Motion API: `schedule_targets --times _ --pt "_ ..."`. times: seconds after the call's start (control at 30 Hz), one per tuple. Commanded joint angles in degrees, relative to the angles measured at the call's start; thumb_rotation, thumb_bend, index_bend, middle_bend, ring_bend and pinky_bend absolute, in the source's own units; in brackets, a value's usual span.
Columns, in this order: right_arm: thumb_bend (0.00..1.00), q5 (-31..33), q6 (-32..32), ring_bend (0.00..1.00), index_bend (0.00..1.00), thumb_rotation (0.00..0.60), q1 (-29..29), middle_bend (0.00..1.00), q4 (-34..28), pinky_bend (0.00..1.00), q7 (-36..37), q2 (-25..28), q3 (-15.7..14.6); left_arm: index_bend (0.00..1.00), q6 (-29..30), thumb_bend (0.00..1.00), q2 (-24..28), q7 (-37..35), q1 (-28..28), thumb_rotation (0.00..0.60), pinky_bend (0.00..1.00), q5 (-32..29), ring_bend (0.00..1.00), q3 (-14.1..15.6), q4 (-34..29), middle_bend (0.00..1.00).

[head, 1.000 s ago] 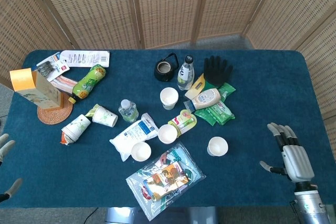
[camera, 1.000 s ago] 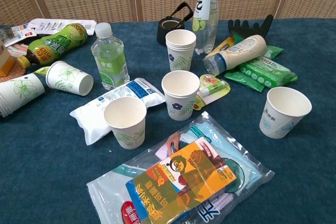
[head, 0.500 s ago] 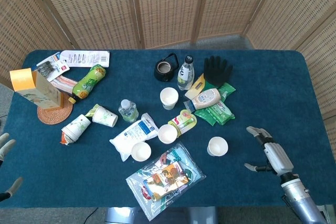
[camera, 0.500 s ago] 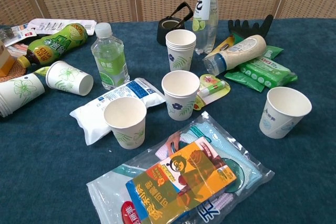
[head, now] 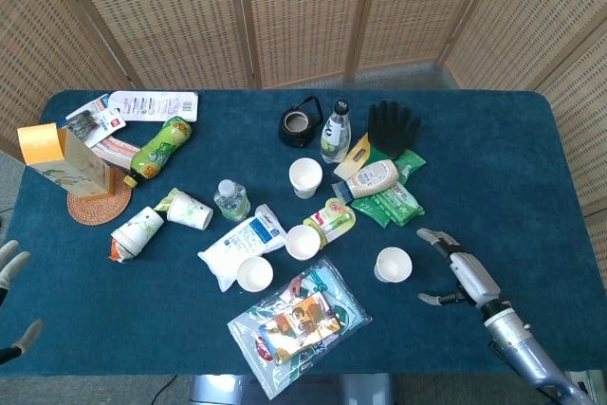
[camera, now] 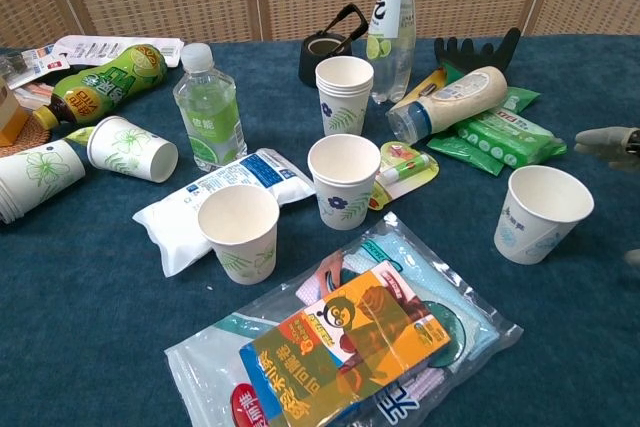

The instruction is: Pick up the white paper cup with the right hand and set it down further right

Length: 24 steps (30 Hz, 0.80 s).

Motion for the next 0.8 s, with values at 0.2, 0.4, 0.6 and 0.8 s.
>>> schedule_targets --times 0.2,0.4,0.6,0.8 --pt "0.13 0.48 0.24 0.0 0.0 0.6 0.69 0.0 0.86 0.0 1.77 -1.75 -0.42 0.0 0.03 0.35 -0.06 0.05 0.02 0.6 0.0 0.05 0.0 -0.02 0.03 0.0" --pt "0.13 1.86 -0.8 0.0 0.05 0.6 1.43 0.0 1.98 0.0 2.88 -3.45 -0.05 0.0 -0.09 0.35 -0.19 0.35 0.02 0.6 0.0 0.06 0.0 -0.01 -0.06 0.0" --pt "0.12 2.56 -0.07 0.0 0.19 0.6 1.44 0.0 3.01 0.0 3.01 -4.69 0.27 0.0 -0.08 0.35 -0.22 0.3 0.03 0.6 0.0 -0.14 0.0 -0.1 -0.08 0.0" --pt "0.12 3.05 0.86 0.0 0.33 0.6 1.07 0.0 3.97 0.0 2.58 -5.63 0.3 0.0 -0.16 0.35 -0.17 0.22 0.0 0.6 0.0 -0.12 0.0 -0.07 -0.08 0.0"
